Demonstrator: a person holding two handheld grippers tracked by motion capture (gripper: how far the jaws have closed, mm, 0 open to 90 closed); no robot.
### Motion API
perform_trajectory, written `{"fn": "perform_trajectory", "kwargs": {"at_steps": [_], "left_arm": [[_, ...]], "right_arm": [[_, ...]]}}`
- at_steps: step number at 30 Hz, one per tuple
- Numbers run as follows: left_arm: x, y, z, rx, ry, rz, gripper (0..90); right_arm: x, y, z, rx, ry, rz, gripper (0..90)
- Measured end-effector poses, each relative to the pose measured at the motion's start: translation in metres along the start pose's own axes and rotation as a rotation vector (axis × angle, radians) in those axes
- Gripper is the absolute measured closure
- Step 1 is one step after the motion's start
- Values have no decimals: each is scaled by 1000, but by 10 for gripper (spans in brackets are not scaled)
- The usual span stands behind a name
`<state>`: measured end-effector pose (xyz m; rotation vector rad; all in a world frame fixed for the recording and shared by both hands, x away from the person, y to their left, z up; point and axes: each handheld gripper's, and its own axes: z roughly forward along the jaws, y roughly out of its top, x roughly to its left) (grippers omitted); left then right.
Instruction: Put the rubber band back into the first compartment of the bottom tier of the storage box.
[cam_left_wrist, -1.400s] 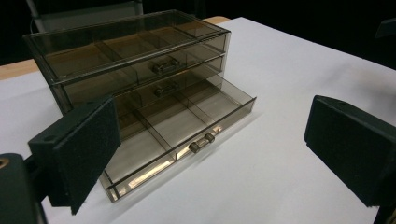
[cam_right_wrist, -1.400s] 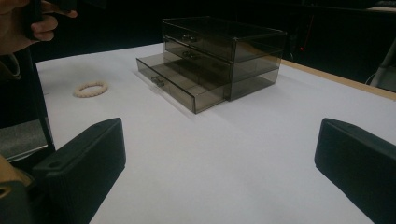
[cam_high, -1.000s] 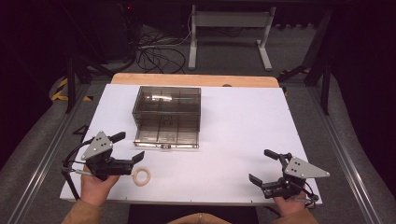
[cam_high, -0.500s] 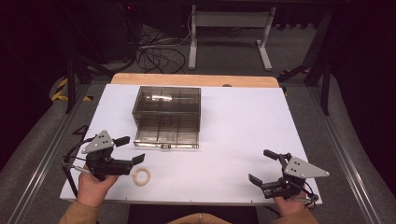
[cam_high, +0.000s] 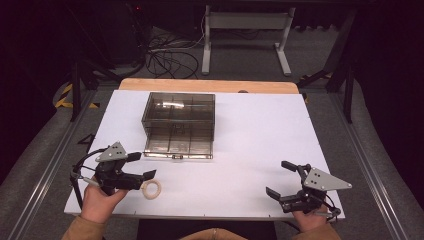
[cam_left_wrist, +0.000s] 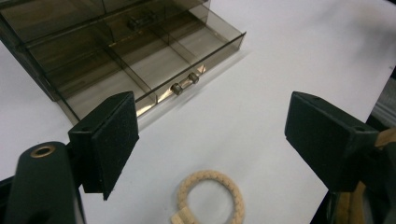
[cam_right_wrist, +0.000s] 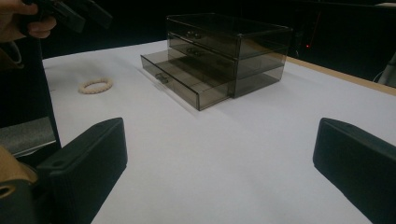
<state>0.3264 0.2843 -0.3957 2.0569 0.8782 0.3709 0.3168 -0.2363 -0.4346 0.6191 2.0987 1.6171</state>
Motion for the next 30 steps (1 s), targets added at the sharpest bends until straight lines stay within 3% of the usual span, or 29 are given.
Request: {"fn": "perform_trajectory", "kwargs": {"at_steps": [9, 22, 30], "left_arm": [[-3, -1, 8, 93, 12, 29, 198], [0, -3, 17, 225, 2, 8, 263], [1, -5, 26, 302, 4, 25, 319]], "right_arm": [[0, 0, 1, 5, 6, 0, 36], [1, 0, 3, 9, 19, 3, 38], [0, -1, 5, 15, 24, 3, 39]]}}
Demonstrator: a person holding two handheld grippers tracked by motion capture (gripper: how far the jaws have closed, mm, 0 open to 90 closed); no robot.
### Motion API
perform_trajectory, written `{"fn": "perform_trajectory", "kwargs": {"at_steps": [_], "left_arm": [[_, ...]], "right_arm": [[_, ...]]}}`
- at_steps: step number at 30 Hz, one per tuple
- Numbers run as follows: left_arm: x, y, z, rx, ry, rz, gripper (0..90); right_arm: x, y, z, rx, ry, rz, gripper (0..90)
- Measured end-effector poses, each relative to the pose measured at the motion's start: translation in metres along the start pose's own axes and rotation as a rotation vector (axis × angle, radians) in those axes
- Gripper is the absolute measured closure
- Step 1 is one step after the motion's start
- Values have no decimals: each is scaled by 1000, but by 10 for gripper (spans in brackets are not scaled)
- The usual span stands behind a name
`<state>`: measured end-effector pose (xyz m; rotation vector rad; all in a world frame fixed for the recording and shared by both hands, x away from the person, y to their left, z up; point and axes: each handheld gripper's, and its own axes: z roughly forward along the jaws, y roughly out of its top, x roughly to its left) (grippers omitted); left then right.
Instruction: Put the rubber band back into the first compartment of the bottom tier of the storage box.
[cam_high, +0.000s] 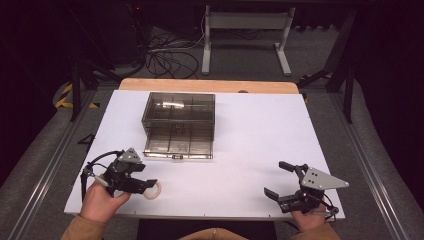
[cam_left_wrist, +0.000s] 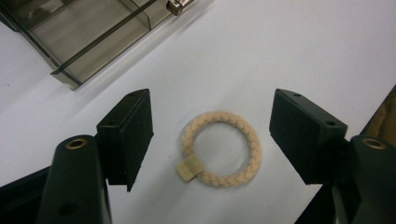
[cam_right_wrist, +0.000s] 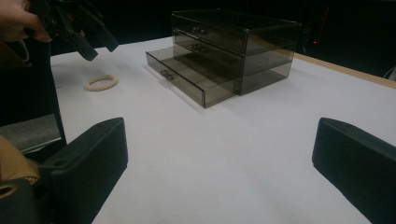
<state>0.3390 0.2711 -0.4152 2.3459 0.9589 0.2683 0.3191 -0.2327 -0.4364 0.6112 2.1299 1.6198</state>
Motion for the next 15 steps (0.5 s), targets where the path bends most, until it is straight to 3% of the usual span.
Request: {"fn": "perform_trajectory", "kwargs": {"at_steps": [15], "left_arm": [[0, 0, 13, 90, 30, 33, 417]], "right_arm": [[0, 0, 2, 5, 8, 3, 41]]}}
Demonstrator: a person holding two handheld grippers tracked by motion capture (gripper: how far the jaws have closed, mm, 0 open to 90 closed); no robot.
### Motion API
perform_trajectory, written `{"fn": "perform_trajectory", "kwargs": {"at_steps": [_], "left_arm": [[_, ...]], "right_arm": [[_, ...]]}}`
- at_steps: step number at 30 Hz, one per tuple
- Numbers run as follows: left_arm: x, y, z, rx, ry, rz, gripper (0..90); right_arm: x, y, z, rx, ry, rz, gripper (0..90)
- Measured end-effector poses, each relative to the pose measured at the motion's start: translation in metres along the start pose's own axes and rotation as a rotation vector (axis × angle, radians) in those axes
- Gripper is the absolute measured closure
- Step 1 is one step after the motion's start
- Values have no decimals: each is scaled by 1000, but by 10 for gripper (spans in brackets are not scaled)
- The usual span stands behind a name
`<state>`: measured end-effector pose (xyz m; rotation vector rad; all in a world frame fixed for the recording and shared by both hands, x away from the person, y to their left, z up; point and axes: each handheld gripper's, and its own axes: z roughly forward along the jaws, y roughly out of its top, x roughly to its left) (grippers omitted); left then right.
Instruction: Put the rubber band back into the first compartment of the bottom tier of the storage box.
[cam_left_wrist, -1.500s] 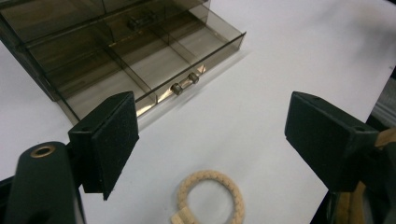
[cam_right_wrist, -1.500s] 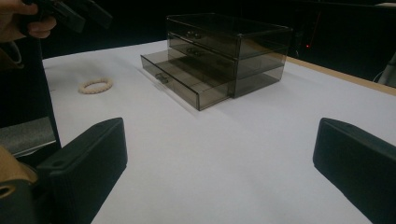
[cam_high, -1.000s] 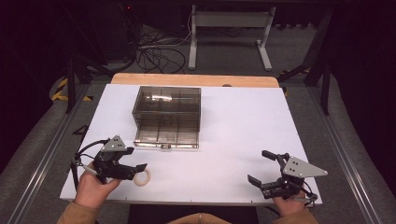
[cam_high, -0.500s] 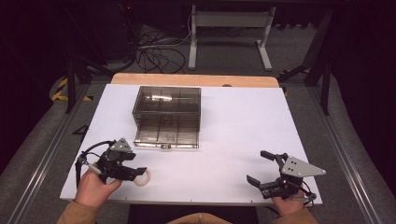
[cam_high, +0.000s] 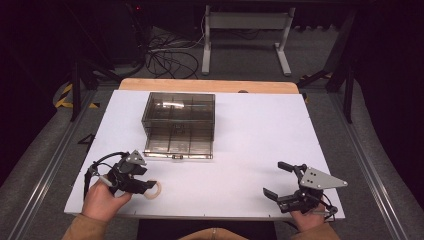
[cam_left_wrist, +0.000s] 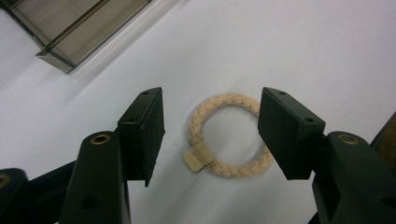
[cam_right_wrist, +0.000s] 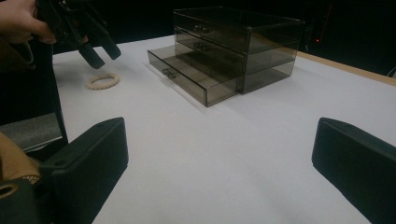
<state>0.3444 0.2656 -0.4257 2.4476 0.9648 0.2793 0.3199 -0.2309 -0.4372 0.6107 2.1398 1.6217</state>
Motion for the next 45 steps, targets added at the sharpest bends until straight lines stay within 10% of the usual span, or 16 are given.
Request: {"fn": "perform_trajectory", "kwargs": {"at_steps": [45], "left_arm": [[2, -2, 22, 79, 29, 62, 809]], "right_arm": [[0, 0, 0, 6, 12, -3, 46]]}}
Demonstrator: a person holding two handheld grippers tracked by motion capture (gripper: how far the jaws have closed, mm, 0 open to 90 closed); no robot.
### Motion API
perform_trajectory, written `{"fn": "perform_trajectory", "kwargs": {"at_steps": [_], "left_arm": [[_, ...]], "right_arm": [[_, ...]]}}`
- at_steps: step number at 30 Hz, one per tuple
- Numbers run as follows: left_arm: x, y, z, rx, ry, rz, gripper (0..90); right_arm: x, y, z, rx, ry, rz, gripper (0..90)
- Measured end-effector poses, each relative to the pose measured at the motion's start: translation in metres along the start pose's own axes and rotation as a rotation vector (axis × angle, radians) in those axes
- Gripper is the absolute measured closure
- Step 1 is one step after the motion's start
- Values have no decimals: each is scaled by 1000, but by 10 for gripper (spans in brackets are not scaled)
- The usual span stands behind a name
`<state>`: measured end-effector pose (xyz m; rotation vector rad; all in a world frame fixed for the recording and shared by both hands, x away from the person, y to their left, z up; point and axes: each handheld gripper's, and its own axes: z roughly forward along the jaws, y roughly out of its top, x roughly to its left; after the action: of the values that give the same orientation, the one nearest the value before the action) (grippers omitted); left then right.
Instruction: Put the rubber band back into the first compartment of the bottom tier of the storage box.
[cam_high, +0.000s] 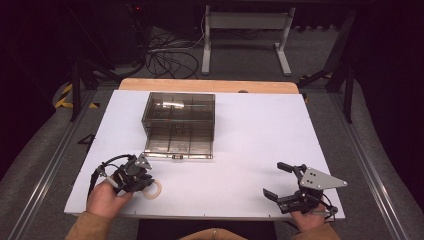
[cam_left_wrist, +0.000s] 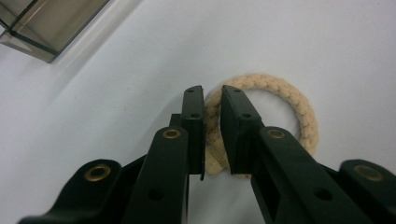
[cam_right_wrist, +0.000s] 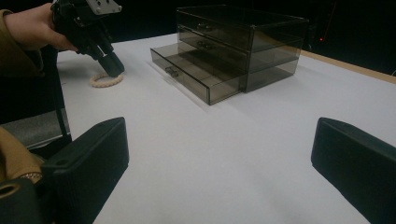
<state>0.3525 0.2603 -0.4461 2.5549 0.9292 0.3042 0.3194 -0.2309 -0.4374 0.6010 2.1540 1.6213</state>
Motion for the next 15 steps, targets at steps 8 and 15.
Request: {"fn": "perform_trajectory", "kwargs": {"at_steps": [8, 15], "left_arm": [[1, 0, 0, 0, -8, 6, 827], [0, 0, -1, 1, -3, 7, 837]], "right_arm": [[0, 0, 0, 1, 2, 0, 46], [0, 0, 0, 1, 2, 0, 46]]}}
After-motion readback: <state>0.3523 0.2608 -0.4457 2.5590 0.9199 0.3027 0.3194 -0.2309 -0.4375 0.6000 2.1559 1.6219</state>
